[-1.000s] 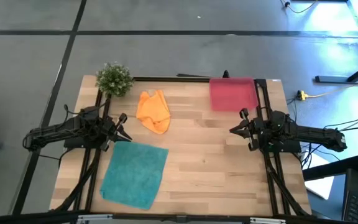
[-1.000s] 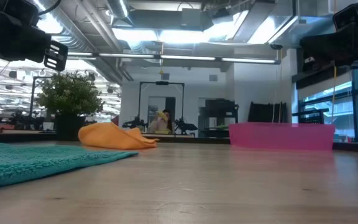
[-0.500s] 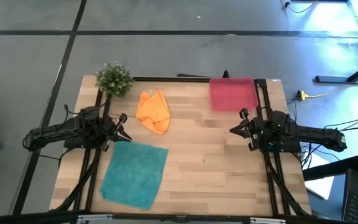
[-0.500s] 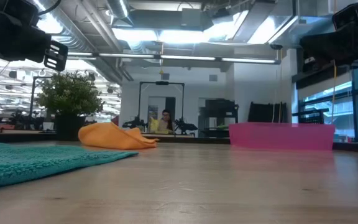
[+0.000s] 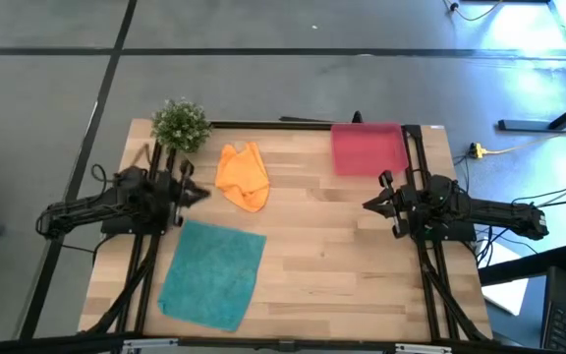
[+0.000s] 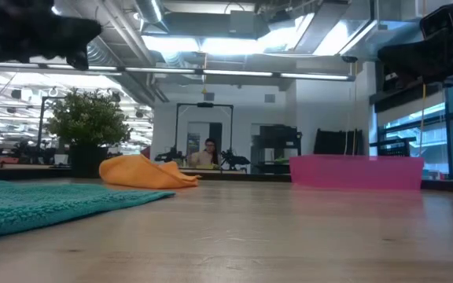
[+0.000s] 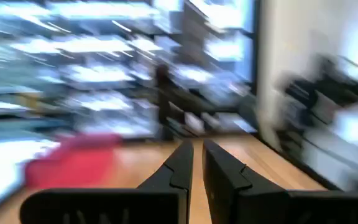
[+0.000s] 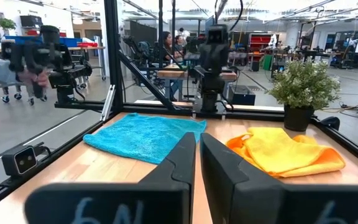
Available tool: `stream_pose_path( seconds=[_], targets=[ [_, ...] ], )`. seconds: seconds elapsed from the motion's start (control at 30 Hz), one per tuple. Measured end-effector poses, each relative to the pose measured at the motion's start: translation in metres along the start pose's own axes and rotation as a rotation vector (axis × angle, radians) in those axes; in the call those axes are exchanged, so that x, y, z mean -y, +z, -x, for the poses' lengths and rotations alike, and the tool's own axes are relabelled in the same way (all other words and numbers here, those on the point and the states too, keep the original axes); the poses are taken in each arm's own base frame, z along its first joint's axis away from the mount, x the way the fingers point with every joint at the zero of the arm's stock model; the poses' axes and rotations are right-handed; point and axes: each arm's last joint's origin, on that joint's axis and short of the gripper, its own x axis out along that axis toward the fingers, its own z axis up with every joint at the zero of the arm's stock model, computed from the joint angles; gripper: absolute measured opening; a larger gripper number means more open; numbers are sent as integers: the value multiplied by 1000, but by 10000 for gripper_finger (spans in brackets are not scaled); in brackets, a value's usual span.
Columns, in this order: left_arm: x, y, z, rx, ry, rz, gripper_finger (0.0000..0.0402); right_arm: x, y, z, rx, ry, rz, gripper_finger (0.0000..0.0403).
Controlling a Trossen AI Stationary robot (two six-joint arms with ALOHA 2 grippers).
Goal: Roll microfiber towels into tight, uniform cylinder then place into a basket
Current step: Fold the orange microfiber towel
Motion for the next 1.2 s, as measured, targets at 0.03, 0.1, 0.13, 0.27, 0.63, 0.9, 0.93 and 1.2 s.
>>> stream_pose_path(
  seconds=[0.03, 0.1, 0.13, 0.27, 0.63, 0.9, 0.93, 1.2],
  targets=[
    [-2, 4, 0, 42, 65, 32, 25, 0, 0, 0, 0, 0, 0, 28],
    [-5, 8, 1, 91, 168, 92, 25, 0, 0, 0, 1, 0, 1, 28],
    [-5, 8, 1, 92, 197, 113, 25, 0, 0, 0, 2, 0, 1, 28],
    [-5, 19, -1, 35, 206, 134, 25, 0, 0, 0, 3, 0, 2, 28],
    [-9, 85, -36, -296, 240, 126, 25, 0, 1, 0, 13, 0, 20, 28],
    [-18, 102, -82, -647, 194, 210, 25, 0, 2, 0, 23, 0, 56, 28],
    [-18, 101, -85, -669, 173, 222, 25, 0, 3, 0, 27, 0, 58, 28],
    [-23, 94, -107, -644, 190, 394, 25, 0, 5, 0, 46, 0, 64, 28]
  ],
)
